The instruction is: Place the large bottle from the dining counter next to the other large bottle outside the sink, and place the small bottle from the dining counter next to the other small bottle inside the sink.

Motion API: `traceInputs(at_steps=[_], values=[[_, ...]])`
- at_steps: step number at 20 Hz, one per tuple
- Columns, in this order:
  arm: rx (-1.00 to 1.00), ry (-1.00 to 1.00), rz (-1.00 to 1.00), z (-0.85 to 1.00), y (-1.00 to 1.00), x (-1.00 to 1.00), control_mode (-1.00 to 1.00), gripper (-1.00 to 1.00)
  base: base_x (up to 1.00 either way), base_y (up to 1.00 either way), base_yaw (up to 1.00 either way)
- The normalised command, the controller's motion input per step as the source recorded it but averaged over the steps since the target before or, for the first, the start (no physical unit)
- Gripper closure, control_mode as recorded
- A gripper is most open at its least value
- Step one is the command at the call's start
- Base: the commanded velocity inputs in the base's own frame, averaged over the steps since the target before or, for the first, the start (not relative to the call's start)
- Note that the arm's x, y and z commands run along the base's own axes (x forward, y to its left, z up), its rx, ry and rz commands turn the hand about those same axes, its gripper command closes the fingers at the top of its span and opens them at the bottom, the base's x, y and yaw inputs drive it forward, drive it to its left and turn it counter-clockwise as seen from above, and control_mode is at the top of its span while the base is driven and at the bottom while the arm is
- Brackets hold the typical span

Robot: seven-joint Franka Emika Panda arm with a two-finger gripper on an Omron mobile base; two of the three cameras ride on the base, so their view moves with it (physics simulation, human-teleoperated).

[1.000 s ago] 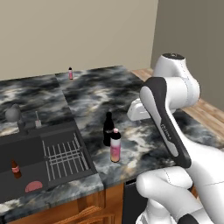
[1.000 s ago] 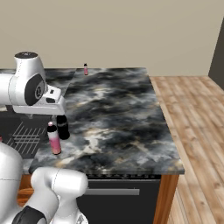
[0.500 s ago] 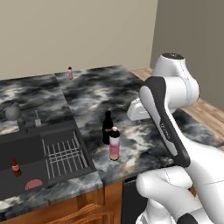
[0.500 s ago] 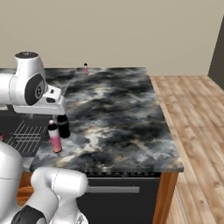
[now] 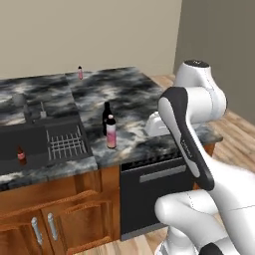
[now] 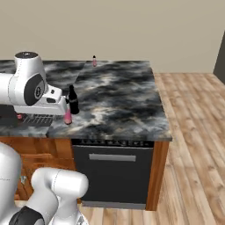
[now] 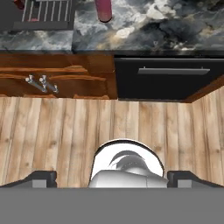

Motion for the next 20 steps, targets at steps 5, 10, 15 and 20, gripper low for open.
traceInputs(at_steps=[5,10,15,20], values=[[0.00,0.00,0.00,0.00,0.00,0.00,1.00,-1.00,-0.70,-0.89,0.64],[0.00,0.00,0.00,0.00,0.00,0.00,1.00,-1.00,-0.25,-0.97,0.63],[0.00,0.00,0.00,0.00,0.00,0.00,1.00,-1.00,-0.01,-1.00,0.44],[0.00,0.00,0.00,0.00,0.00,0.00,1.00,-1.00,0.00,-1.00,0.38]])
